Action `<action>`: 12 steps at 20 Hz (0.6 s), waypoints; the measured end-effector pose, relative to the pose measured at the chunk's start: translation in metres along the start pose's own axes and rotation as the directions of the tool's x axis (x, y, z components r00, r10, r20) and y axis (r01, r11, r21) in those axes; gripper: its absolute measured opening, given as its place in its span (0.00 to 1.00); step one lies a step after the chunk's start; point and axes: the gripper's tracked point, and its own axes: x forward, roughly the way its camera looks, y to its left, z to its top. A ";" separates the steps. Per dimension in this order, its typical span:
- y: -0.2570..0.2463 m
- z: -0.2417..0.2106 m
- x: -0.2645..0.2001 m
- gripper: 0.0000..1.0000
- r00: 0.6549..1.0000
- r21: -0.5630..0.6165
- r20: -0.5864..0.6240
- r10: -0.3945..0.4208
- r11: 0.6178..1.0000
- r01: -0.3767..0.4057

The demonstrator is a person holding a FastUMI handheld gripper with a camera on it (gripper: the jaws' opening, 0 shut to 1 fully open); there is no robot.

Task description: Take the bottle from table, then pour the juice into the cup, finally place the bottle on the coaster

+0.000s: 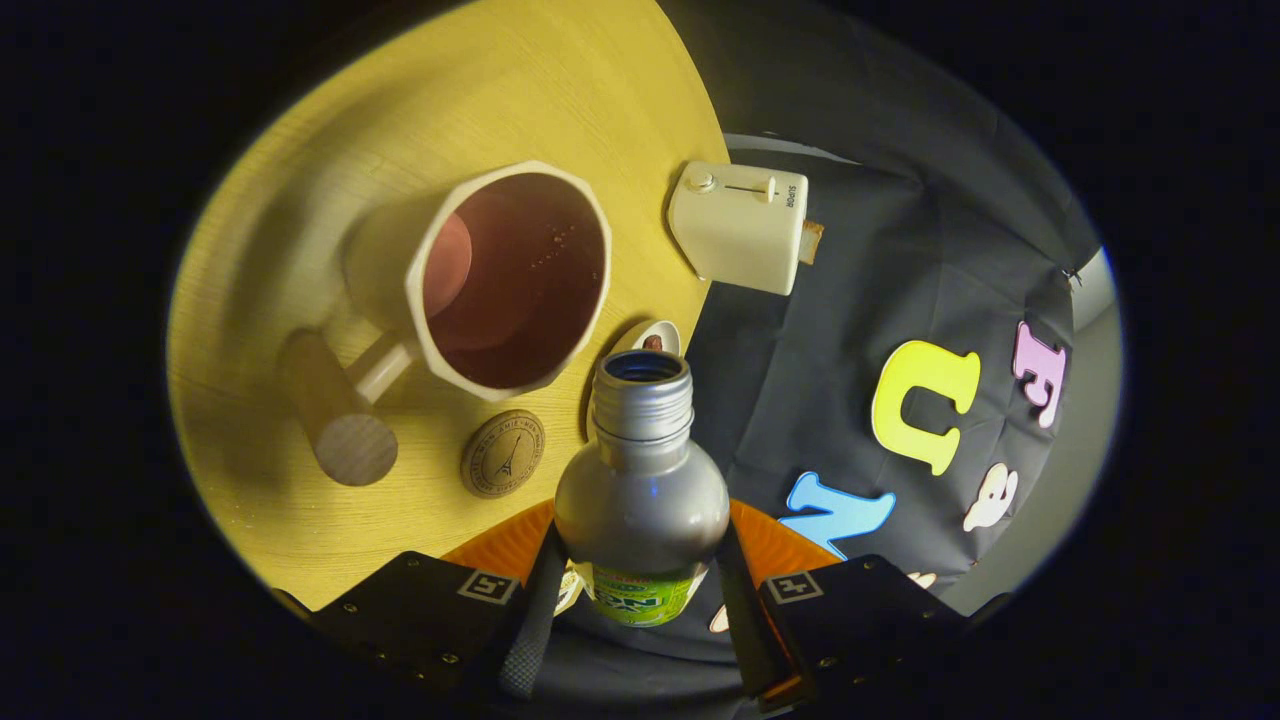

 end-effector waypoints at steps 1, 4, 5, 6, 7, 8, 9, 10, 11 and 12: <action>0.000 -0.001 0.000 0.75 1.000 -0.010 0.001 0.000 1.000 0.000; -0.002 -0.002 0.000 0.74 1.000 -0.032 0.005 -0.003 0.999 0.003; -0.003 -0.002 0.000 0.74 1.000 -0.038 0.006 -0.005 0.999 0.006; -0.004 -0.003 0.000 0.75 1.000 -0.044 0.009 -0.008 0.999 0.008; -0.005 -0.003 -0.001 0.74 1.000 -0.046 0.010 -0.010 0.999 0.010; -0.006 -0.003 -0.001 0.75 1.000 -0.049 0.011 -0.011 0.999 0.012; -0.006 -0.003 -0.001 0.74 1.000 -0.050 0.013 -0.012 0.999 0.012; -0.006 -0.004 -0.001 0.75 1.000 -0.050 0.014 -0.011 0.999 0.012; -0.007 -0.004 -0.002 0.74 1.000 -0.050 0.016 -0.013 0.999 0.013; -0.008 -0.005 -0.002 0.75 1.000 -0.055 0.016 -0.014 0.998 0.015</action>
